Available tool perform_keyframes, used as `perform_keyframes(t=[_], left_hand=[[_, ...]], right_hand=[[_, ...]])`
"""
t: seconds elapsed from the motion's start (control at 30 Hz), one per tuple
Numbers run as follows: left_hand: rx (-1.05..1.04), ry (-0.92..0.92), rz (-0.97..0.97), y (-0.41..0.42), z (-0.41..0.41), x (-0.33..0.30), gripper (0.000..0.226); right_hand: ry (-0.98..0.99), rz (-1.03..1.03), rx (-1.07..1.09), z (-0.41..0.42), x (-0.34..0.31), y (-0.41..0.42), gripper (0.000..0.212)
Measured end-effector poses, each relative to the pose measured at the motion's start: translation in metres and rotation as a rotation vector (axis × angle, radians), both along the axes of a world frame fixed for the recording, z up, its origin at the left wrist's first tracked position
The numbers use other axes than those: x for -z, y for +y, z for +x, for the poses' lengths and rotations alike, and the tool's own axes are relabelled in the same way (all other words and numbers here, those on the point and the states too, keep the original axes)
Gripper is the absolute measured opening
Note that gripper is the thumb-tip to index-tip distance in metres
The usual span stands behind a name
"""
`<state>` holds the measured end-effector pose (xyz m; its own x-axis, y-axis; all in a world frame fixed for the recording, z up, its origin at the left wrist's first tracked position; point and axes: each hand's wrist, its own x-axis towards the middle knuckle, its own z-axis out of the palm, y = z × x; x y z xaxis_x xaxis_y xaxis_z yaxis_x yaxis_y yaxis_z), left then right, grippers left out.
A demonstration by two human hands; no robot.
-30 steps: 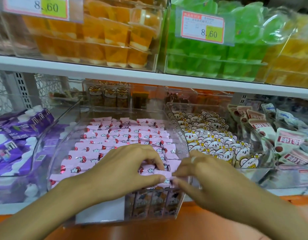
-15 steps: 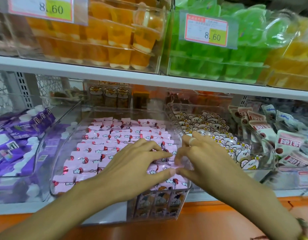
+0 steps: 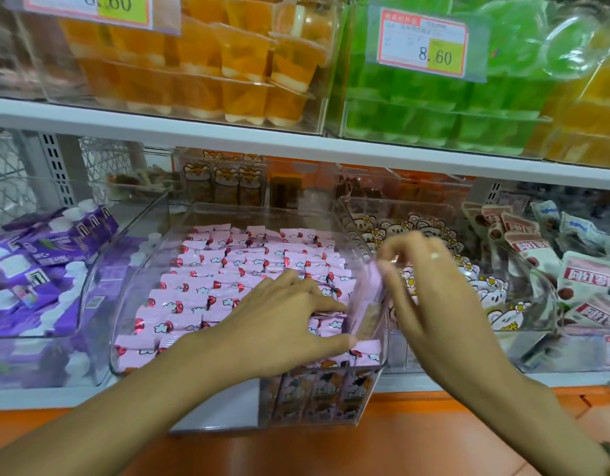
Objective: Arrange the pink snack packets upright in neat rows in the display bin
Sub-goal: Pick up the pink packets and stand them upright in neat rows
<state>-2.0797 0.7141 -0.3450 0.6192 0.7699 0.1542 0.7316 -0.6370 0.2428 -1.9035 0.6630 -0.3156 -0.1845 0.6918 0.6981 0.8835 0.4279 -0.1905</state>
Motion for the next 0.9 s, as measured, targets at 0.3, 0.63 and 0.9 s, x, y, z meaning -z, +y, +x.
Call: perform_keyframes(t=[0.3, 0.63, 0.9], left_hand=[[-0.033, -0.304, 0.061, -0.013, -0.002, -0.012, 0.060], [0.042, -0.747, -0.318, -0.018, -0.004, -0.032, 0.017], [-0.141, -0.852, -0.541, -0.014, -0.003, -0.036, 0.031]], right_hand=[[0.765, 0.114, -0.058, 0.016, -0.015, 0.003, 0.016], [1.035, -0.269, -0.132, 0.007, -0.008, 0.008, 0.006], [-0.145, -0.109, -0.130, 0.005, -0.003, -0.002, 0.050]])
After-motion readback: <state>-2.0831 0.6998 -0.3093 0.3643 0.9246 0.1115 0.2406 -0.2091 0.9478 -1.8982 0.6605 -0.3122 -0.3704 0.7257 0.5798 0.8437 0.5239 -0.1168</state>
